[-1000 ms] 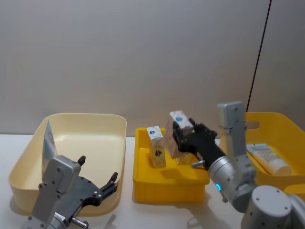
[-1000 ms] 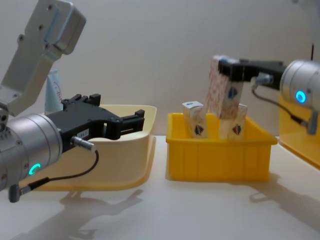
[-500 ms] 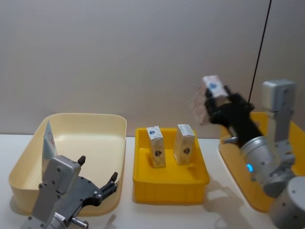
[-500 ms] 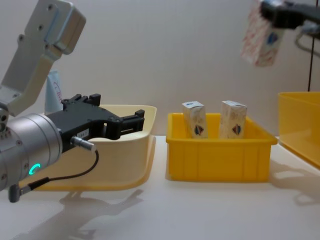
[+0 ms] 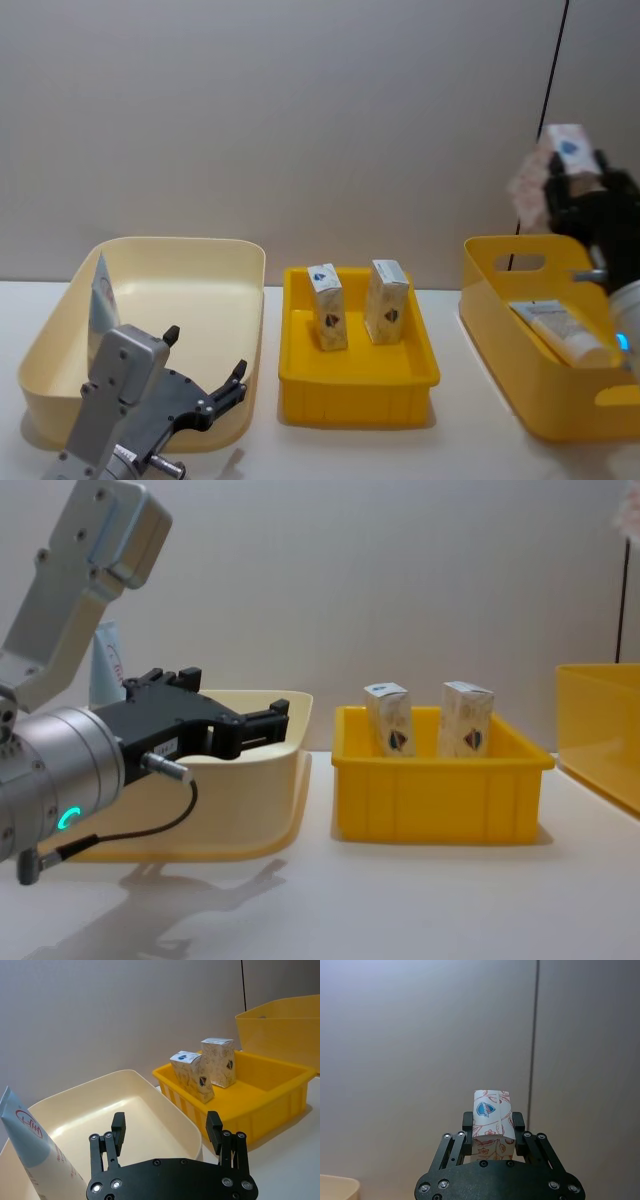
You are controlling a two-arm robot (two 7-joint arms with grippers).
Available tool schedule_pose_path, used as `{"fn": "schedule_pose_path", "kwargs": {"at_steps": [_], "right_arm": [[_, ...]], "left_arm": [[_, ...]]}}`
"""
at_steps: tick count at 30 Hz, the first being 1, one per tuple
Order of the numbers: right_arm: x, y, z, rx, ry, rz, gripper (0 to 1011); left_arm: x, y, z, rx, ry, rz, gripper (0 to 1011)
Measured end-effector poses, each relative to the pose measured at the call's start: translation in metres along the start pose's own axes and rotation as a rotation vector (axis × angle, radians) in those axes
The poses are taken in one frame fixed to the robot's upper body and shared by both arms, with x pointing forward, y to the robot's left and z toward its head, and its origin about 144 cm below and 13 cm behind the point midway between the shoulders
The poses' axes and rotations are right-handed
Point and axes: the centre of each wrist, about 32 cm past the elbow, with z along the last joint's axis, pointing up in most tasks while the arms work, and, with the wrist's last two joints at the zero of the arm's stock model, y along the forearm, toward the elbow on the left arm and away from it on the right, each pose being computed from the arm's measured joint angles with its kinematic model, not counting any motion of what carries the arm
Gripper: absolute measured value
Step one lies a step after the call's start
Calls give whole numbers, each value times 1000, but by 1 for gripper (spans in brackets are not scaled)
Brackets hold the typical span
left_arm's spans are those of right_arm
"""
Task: Bimanual collaborative sorting of washing and personal care products
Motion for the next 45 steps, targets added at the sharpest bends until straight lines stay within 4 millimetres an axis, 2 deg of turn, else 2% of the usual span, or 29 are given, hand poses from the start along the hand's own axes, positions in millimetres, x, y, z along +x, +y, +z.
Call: {"fn": "schedule_pose_path", "kwargs": {"at_steps": [8,18,30,45], "right_arm": [[21,-17,4,-36,-44,-92,443],[31,-33,4,-144,-71,-142,444],[27,-42,-3,-303,-80,-158,443],[16,-44,-15,-408,-91,-166,444]], "left_arm": [[0,0,0,0,0,0,1003],[0,0,0,0,0,0,1003],[0,0,0,0,0,0,1003],[0,0,0,0,0,0,1003]]}}
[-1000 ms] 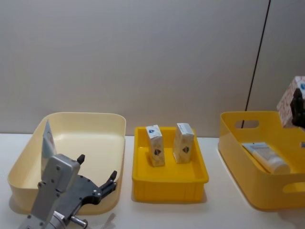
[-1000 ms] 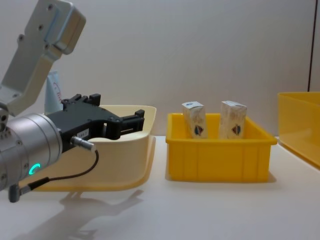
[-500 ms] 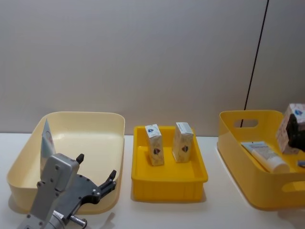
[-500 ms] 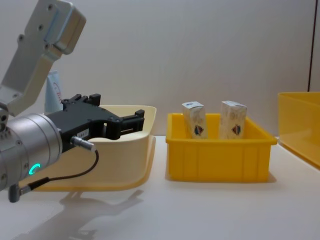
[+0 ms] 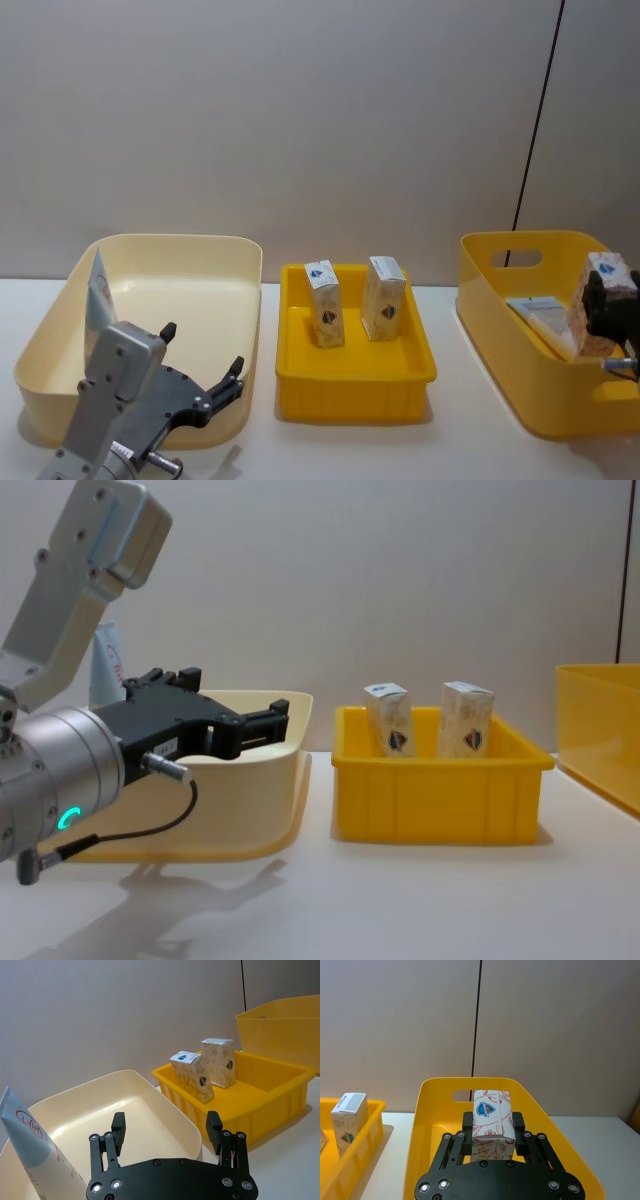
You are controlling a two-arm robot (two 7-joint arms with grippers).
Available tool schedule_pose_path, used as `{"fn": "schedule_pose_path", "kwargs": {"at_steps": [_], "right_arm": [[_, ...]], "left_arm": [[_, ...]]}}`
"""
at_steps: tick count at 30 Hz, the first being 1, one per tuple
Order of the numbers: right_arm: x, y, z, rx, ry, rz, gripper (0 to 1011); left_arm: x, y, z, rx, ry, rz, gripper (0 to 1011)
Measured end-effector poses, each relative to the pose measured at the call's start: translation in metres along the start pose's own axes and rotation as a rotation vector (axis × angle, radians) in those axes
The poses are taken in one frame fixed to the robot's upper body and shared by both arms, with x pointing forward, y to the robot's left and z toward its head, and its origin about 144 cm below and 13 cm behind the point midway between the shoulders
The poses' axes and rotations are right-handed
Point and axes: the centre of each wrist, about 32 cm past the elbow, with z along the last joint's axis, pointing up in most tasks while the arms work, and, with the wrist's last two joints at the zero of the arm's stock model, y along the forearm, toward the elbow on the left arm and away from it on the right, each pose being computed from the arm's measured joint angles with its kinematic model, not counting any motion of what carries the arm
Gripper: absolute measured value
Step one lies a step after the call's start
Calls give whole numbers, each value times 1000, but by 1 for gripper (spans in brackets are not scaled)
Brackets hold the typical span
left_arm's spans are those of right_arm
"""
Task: Bimanual collaborative sorting of washing and personal care products
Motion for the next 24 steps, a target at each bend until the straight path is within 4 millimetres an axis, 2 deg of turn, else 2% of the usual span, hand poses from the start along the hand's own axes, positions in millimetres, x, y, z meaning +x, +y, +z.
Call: {"fn": "schedule_pose_path", "kwargs": {"at_steps": [3,5,6,9,12,13,15,16,19,24], "right_arm": [[-1,0,-1,-10,-2,-1,477],[-2,0,-2,-16,-4,-2,556],[-2,0,-2,-16,-4,-2,556],[-4,0,-3,-25,-6,-2,672],[-4,1,-3,-28,-7,-2,725],[-4,1,-4,-30,-7,-2,791],[-5,1,-4,-32,-7,-3,825],[-5,1,-4,-34,-8,-3,880],[-5,1,-4,-37,-9,-4,958],[-6,1,-5,-38,-9,-4,1001]], "left_arm": [[0,0,0,0,0,0,1003],[0,0,0,0,0,0,1003],[0,0,0,0,0,0,1003],[0,0,0,0,0,0,1003],[0,0,0,0,0,0,1003],[0,0,0,0,0,0,1003],[0,0,0,0,0,0,1003],[0,0,0,0,0,0,1003],[0,0,0,0,0,0,1003],[0,0,0,0,0,0,1003]]}}
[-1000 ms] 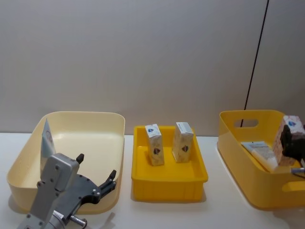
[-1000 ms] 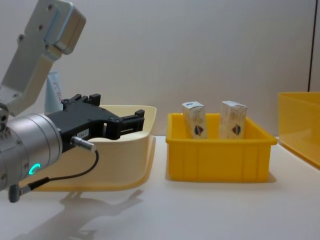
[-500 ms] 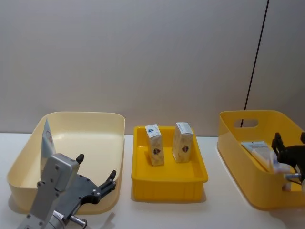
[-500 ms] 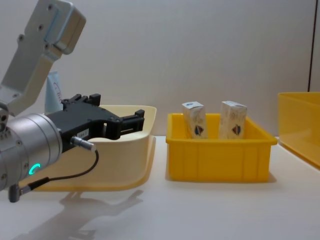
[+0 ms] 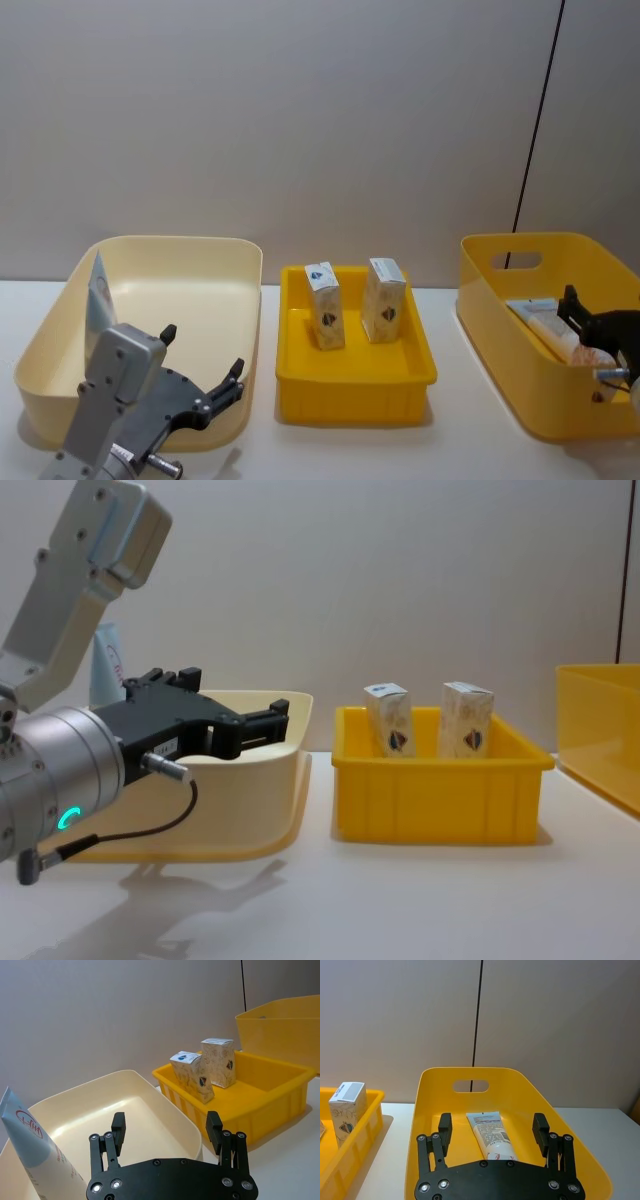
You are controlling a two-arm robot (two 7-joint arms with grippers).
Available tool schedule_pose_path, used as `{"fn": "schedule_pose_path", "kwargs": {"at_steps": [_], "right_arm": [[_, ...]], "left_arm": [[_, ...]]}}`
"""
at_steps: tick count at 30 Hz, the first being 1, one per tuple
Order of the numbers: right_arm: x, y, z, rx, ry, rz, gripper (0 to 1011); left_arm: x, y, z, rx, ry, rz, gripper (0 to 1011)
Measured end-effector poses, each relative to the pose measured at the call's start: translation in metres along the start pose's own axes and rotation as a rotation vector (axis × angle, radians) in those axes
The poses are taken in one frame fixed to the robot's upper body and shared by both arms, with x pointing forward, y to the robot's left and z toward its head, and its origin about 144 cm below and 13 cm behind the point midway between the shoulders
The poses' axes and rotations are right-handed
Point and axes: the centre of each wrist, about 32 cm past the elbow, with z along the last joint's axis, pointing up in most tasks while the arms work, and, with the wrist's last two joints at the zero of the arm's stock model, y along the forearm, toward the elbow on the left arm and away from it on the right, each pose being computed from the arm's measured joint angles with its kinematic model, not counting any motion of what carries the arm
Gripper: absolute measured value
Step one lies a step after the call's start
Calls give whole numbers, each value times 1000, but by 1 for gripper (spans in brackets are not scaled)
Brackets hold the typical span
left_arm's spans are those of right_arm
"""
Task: Bimanual collaborative sorting of washing and personal care products
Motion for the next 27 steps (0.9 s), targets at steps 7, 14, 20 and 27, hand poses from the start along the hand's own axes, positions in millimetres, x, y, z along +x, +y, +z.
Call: {"fn": "schedule_pose_path", "kwargs": {"at_steps": [7,14,20,27], "right_arm": [[1,-2,0,36,6,14,1001],[3,-6,1,105,26,46,1001],[3,-7,1,123,32,58,1001],[-4,-13,-6,127,35,109,1001]], "left_arm": [[0,0,0,0,0,0,1003],[0,0,0,0,0,0,1003],[0,0,0,0,0,0,1003],[0,0,0,0,0,0,1003]]}}
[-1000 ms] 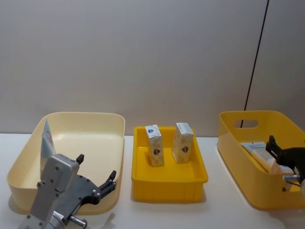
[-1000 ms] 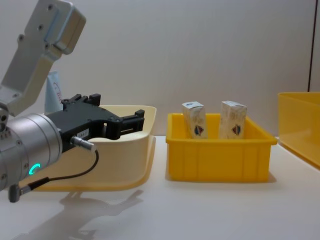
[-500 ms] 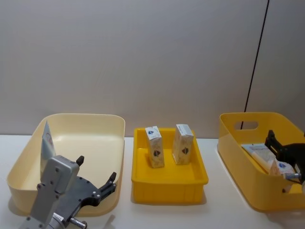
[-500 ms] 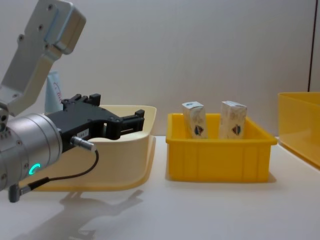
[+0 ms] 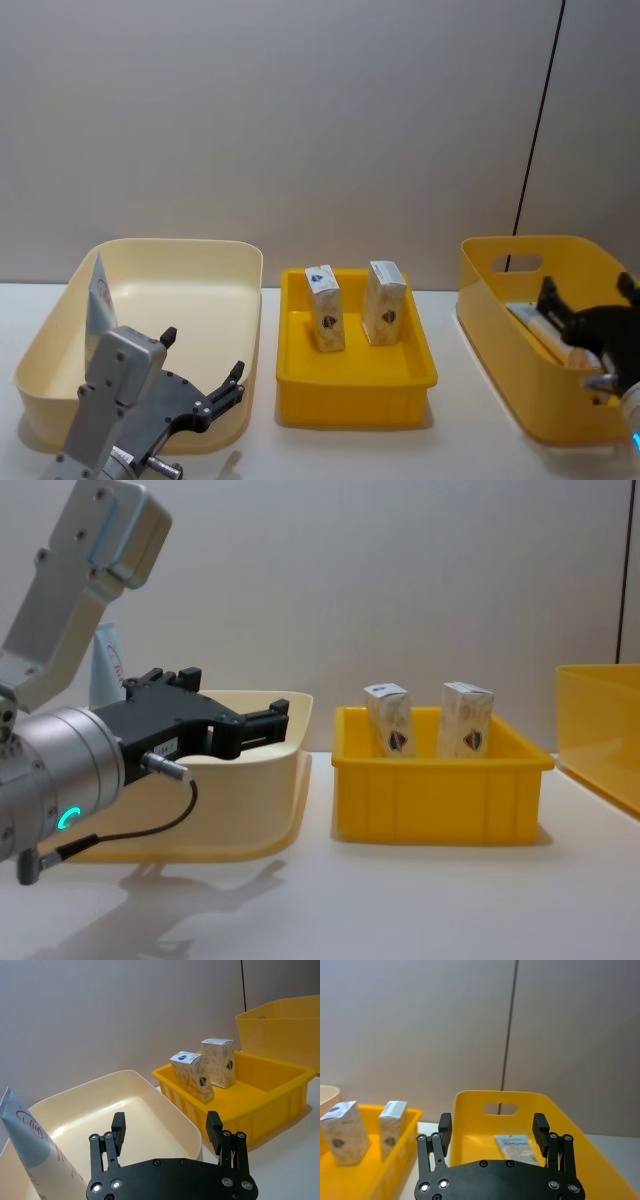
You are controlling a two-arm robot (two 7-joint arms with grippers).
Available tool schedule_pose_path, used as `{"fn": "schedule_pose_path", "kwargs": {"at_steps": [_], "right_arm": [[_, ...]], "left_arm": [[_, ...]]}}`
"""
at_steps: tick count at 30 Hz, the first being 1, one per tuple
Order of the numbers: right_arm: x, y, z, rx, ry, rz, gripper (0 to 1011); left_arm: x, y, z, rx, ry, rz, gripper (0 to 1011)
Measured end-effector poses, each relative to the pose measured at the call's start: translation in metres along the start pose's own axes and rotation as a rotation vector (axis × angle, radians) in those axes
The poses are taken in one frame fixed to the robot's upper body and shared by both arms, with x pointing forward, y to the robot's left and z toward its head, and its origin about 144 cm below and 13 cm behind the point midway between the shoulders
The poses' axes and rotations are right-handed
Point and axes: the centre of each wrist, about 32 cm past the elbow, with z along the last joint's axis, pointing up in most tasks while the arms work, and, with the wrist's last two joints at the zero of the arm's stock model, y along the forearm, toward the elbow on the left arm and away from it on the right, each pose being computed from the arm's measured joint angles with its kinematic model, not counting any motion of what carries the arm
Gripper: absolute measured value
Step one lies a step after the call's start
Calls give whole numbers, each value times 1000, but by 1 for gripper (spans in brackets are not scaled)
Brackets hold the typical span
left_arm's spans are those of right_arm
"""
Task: Bimanual collaborative sorting of washing and personal care products
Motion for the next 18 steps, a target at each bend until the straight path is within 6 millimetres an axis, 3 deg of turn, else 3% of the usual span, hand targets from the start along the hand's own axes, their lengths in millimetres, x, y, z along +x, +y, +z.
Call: {"fn": "schedule_pose_path", "kwargs": {"at_steps": [18], "right_arm": [[-42,-44,-40,-9,73,283,1001]], "left_arm": [[0,0,0,0,0,0,1003]]}}
